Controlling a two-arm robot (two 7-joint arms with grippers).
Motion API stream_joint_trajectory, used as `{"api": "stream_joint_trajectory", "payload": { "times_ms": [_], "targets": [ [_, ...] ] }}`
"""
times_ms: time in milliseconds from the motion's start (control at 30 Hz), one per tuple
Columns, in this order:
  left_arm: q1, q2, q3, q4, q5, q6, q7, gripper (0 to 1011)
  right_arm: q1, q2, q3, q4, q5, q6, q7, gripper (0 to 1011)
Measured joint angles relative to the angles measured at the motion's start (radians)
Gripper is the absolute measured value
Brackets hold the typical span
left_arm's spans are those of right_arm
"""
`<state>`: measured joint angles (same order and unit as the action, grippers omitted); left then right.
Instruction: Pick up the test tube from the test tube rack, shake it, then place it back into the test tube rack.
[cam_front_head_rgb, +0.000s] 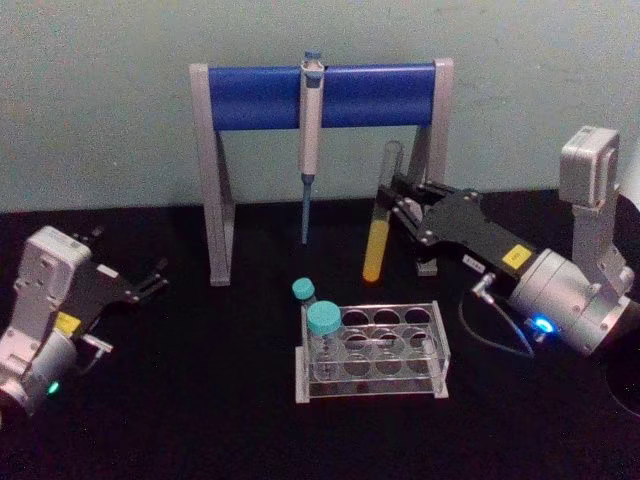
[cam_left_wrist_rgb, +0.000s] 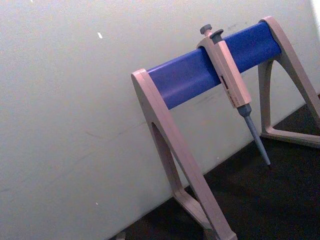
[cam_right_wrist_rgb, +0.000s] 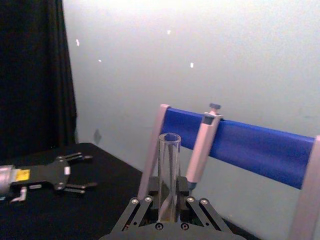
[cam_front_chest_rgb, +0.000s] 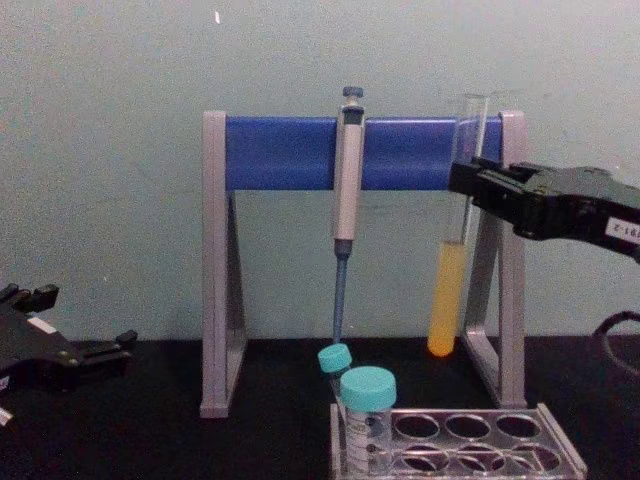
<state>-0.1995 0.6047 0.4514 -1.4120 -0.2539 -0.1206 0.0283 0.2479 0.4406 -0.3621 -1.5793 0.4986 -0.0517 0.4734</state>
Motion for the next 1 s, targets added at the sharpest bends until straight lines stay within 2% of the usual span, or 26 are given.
{"api": "stream_joint_trajectory", "payload": {
  "times_ms": [300,1000],
  "targets": [
    [0.0,0.0,0.0,0.0,0.0,0.0,0.0,1001,0.002,-0.001,0.019,0.009,-0.006,-0.003,-0.015,221],
    [0.0,0.0,0.0,0.0,0.0,0.0,0.0,1001,-0.016,0.008,0.025,-0.006,-0.007,-0.004,-0.002,221]
  ]
}}
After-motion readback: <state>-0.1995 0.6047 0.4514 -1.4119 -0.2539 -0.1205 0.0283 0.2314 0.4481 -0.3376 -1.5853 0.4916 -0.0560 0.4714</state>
